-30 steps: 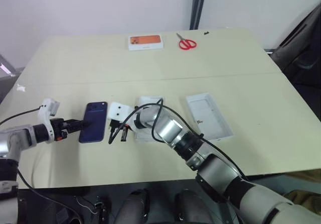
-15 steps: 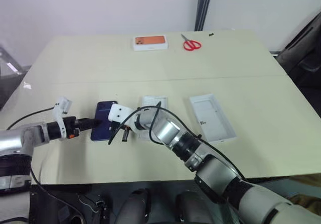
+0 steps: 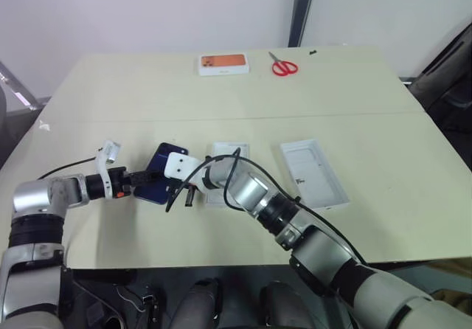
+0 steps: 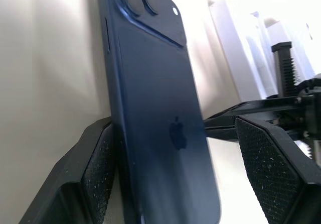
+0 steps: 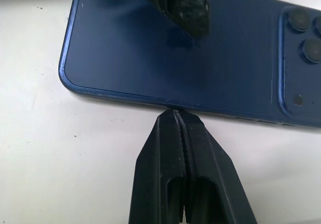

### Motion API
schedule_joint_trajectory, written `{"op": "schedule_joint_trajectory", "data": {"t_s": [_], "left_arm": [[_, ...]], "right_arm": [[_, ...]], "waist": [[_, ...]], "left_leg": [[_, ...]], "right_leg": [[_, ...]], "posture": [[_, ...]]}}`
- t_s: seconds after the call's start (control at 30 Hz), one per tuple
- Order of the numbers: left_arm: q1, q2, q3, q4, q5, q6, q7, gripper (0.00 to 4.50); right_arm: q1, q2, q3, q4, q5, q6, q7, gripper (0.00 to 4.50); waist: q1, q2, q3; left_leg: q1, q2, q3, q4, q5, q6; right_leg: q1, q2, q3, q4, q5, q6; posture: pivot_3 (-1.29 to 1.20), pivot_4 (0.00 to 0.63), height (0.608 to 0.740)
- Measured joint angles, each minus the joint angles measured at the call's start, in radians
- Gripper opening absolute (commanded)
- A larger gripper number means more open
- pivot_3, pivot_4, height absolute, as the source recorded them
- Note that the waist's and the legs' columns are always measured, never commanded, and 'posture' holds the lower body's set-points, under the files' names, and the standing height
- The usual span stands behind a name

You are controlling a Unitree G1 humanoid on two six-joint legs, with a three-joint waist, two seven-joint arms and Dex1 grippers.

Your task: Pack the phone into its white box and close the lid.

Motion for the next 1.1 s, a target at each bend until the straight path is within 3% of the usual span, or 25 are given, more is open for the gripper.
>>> {"op": "schedule_joint_trajectory", "data": {"t_s": [0.2, 0.43, 0.47, 0.97, 1.1], "left_arm": [[-0.032, -0.017, 0.007, 0.057, -0.002, 0.005, 0.001, 3.74], [-0.014, -0.026, 0.034, 0.086, -0.023, 0.009, 0.000, 0.36], [-0.016, -0.028, 0.041, 0.083, -0.046, 0.029, -0.018, 0.06], [0.010, -0.055, 0.146, 0.096, -0.108, 0.125, 0.071, 0.02], [0.040, -0.081, 0.226, 0.085, -0.153, 0.157, 0.119, 0.02]], "right_arm": [[0.003, -0.004, 0.000, 0.000, -0.005, -0.009, 0.000, 0.06], [0.014, -0.010, 0.002, -0.013, -0.010, -0.021, 0.005, 0.00], [0.015, -0.012, 0.002, -0.013, -0.011, -0.020, 0.006, 0.00], [0.036, -0.031, -0.002, -0.045, -0.015, -0.028, 0.006, 0.00], [0.081, -0.039, -0.093, -0.130, 0.071, -0.034, 0.035, 0.00]], "waist": [[0.002, 0.000, 0.000], [-0.004, 0.000, -0.001], [-0.003, -0.001, -0.002], [-0.006, 0.001, -0.005], [-0.011, 0.000, -0.004]], "left_leg": [[0.000, 0.000, -0.001, 0.000, 0.000, 0.000], [0.000, 0.000, -0.001, 0.000, 0.001, -0.001], [0.000, 0.000, -0.001, 0.000, 0.000, -0.001], [0.001, 0.001, -0.001, -0.001, 0.000, 0.000], [0.000, 0.001, -0.001, -0.001, 0.000, 0.000]], "right_leg": [[0.000, 0.000, 0.000, 0.000, 0.000, 0.000], [0.000, 0.000, 0.000, 0.000, 0.000, 0.000], [0.000, 0.000, 0.000, 0.000, 0.000, 0.000], [0.000, 0.000, 0.000, 0.000, 0.000, 0.000], [-0.001, 0.001, 0.000, 0.000, 0.000, 0.000]], "posture": [[0.00, 0.150, 0.734], [0.00, 0.150, 0.734], [0.00, 0.150, 0.734], [0.00, 0.150, 0.734], [0.00, 0.150, 0.734]]}}
